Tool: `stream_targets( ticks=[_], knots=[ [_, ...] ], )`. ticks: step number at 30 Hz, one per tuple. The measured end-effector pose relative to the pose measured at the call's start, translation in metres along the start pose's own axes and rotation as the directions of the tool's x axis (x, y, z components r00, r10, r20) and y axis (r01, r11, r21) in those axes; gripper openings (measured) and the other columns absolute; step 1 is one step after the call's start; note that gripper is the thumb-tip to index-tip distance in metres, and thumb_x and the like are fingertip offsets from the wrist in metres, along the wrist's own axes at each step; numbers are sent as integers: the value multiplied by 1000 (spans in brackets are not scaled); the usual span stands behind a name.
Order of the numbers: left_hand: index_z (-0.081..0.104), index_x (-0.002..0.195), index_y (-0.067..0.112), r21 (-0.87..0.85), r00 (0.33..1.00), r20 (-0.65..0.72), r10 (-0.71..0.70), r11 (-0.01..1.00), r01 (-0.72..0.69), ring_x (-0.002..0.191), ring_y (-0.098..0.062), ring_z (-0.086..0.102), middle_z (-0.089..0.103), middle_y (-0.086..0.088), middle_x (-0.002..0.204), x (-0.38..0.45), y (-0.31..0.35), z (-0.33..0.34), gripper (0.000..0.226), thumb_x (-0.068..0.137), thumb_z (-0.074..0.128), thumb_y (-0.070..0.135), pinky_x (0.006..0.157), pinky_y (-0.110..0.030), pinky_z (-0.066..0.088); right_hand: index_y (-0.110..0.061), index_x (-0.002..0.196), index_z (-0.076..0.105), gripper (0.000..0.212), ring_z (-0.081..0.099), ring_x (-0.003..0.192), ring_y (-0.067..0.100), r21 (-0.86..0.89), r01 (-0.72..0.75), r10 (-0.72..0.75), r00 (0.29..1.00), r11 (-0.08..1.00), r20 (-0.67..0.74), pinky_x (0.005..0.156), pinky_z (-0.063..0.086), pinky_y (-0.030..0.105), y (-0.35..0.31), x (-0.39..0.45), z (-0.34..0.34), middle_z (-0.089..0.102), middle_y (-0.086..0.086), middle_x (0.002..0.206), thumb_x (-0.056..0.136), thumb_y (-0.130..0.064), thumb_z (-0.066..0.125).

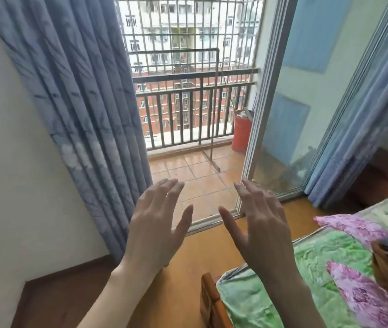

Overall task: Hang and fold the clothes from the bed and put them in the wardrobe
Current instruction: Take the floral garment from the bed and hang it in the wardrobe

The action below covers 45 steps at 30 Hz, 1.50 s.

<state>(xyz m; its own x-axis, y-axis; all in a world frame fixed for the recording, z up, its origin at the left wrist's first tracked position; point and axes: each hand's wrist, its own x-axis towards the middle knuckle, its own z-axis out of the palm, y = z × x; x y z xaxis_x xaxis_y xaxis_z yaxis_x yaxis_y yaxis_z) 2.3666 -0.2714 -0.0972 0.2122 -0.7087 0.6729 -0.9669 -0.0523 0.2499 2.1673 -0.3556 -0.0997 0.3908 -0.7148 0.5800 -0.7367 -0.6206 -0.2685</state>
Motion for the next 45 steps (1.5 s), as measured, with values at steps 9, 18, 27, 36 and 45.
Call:
stream_targets(
  ticks=[9, 18, 27, 36, 45],
  knots=[
    [61, 143, 13, -104, 997, 18, 71, 992, -69, 138, -26, 55, 62, -4, 145, 104, -65, 107, 49, 105, 56, 43, 111, -50, 49, -18, 152, 51, 68, 40, 151, 22, -87, -89, 91, 996, 992, 21, 123, 34, 48, 30, 100, 67, 51, 2, 157, 104, -65, 37],
    [58, 145, 14, -239, 970, 48, 240, 945, -222, 137, -23, 53, 60, -4, 146, 239, -143, 206, 50, 104, 55, 44, 113, -37, 40, -18, 152, 50, 67, 32, 155, 19, -170, -262, 257, 965, 950, -52, 127, 24, 43, 43, 219, 159, 49, 1, 159, 104, -63, 42],
    [62, 143, 11, -398, 917, 100, 386, 860, -319, 139, -26, 53, 62, -6, 146, 336, -172, 292, 51, 104, 56, 42, 113, -45, 46, -17, 154, 49, 67, 38, 151, 19, -308, -440, 421, 898, 843, -131, 122, 36, 45, 59, 283, 200, 49, 1, 159, 105, -62, 40],
    [58, 143, 16, -559, 830, 70, 553, 711, -427, 140, -24, 50, 59, -2, 145, 376, -148, 377, 49, 107, 48, 48, 117, -41, 41, -16, 153, 50, 69, 39, 150, 16, -389, -587, 563, 805, 710, -187, 125, 30, 36, 94, 303, 207, 49, 0, 159, 105, -63, 37],
    [58, 143, 17, -637, 763, 44, 645, 606, -476, 140, -24, 50, 60, -1, 145, 426, -78, 462, 48, 106, 53, 46, 119, -41, 39, -16, 153, 50, 67, 46, 145, 15, -375, -703, 640, 708, 604, -298, 121, 38, 40, 188, 317, 211, 53, -1, 155, 105, -62, 40]
  ],
)
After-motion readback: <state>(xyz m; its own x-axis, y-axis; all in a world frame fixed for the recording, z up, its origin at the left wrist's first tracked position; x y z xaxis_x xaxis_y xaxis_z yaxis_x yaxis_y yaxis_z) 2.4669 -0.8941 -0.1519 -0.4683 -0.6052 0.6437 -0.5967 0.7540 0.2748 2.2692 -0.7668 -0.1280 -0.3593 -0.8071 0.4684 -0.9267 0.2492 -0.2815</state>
